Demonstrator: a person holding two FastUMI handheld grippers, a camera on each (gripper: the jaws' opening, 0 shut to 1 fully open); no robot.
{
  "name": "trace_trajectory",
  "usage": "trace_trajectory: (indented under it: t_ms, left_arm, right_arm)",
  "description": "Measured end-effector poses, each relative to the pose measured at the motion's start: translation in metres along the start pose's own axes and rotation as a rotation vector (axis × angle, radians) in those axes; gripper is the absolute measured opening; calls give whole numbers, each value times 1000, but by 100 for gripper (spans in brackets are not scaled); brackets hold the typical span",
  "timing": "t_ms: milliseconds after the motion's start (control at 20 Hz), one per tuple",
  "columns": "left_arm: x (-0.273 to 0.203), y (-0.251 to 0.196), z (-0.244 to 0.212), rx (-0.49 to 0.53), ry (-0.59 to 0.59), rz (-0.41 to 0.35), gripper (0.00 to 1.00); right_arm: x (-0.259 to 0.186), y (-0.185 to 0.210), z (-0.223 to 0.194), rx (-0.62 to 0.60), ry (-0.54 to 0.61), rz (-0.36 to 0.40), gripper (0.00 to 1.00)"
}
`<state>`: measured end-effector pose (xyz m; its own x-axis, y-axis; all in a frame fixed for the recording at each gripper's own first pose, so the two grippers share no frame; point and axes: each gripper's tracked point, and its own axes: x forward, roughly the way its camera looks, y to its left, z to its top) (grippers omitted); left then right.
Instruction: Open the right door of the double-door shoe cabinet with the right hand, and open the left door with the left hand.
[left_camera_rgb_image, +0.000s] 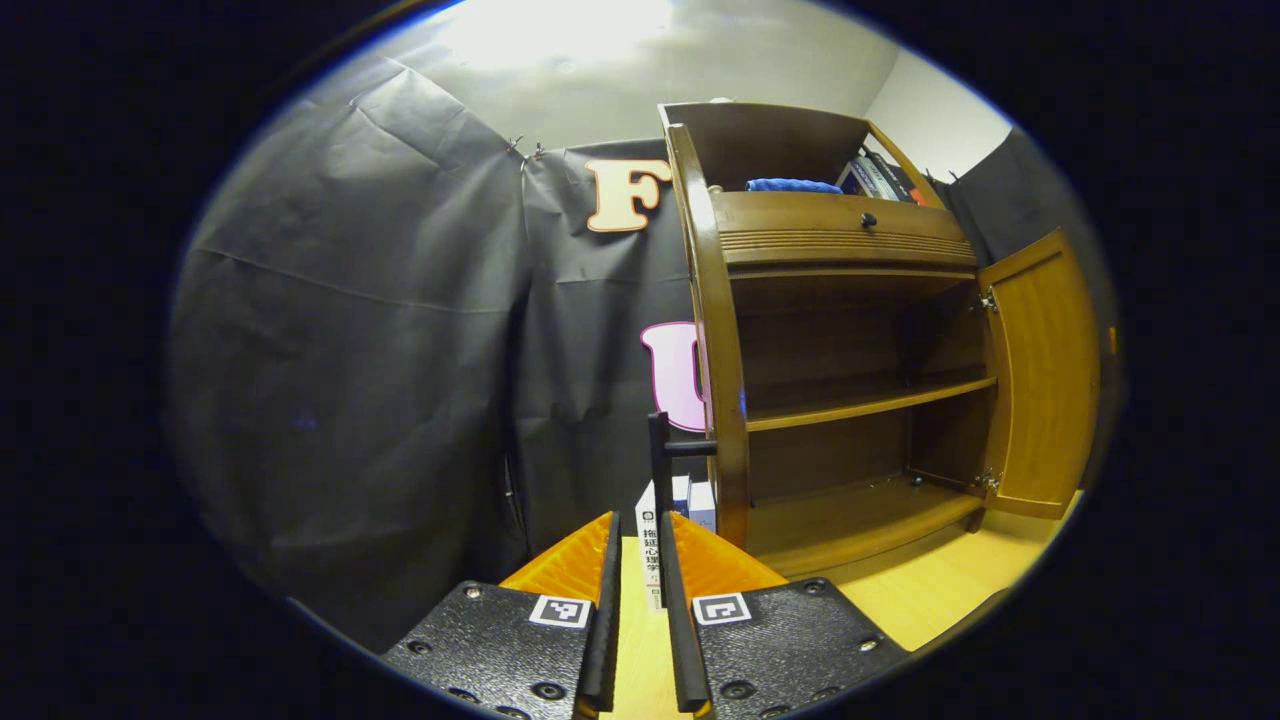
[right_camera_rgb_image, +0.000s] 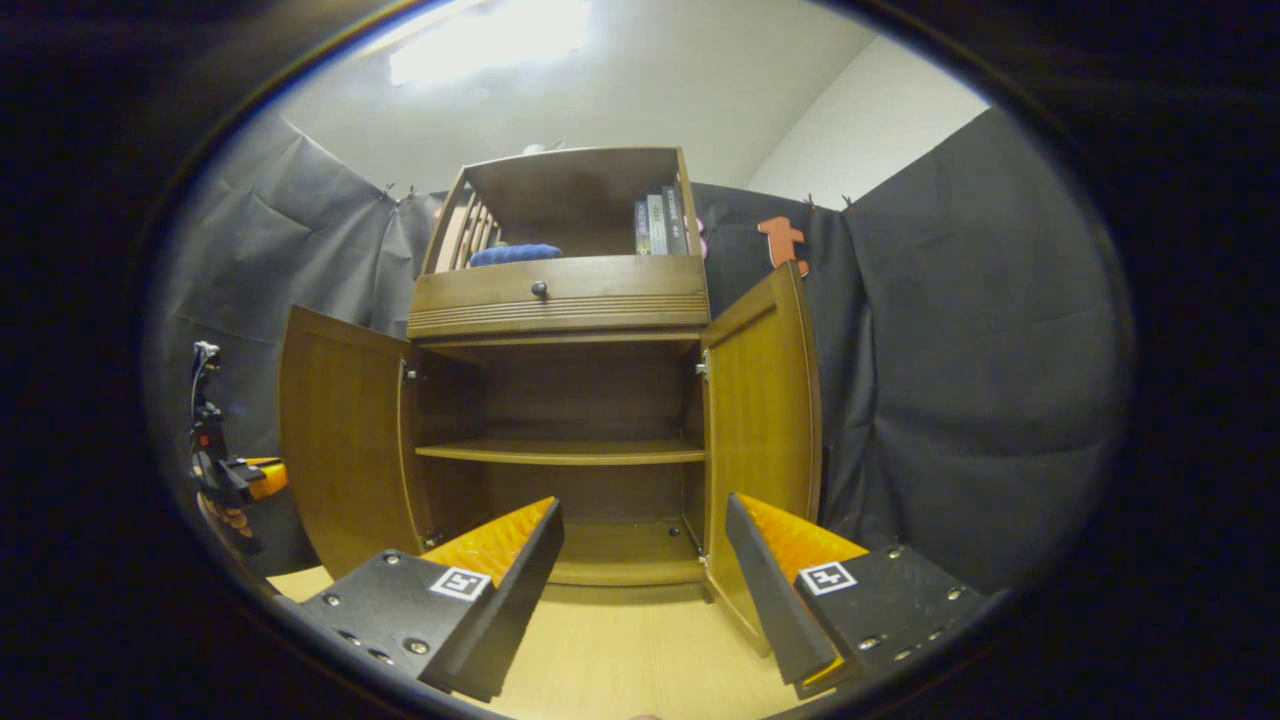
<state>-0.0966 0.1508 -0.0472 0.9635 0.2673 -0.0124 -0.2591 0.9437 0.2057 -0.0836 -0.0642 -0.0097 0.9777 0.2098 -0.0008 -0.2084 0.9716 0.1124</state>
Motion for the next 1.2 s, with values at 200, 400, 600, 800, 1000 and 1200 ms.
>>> trace_trajectory:
  t_ms: [200,400,600,800,1000,1200]
  left_arm:
    - [-5,-1,2,-15,1,-15,26]
    - [-21,-1,13,-46,-29,-34,43]
    - [-48,-3,44,-37,-107,-33,58]
    - [-63,-38,66,-58,-133,-113,65]
    - [-61,-72,74,-89,-115,-163,84]
    - [-54,-98,89,-108,-126,-163,94]
  right_arm:
    - [-4,-4,0,3,3,-8,96]
    - [-6,-6,-1,8,6,-10,96]
    - [-8,-9,2,10,3,-14,96]
    - [-9,-10,13,27,-20,-14,96]
    - [-5,-5,24,-13,-26,2,96]
    - [0,-7,43,-37,-72,-1,96]
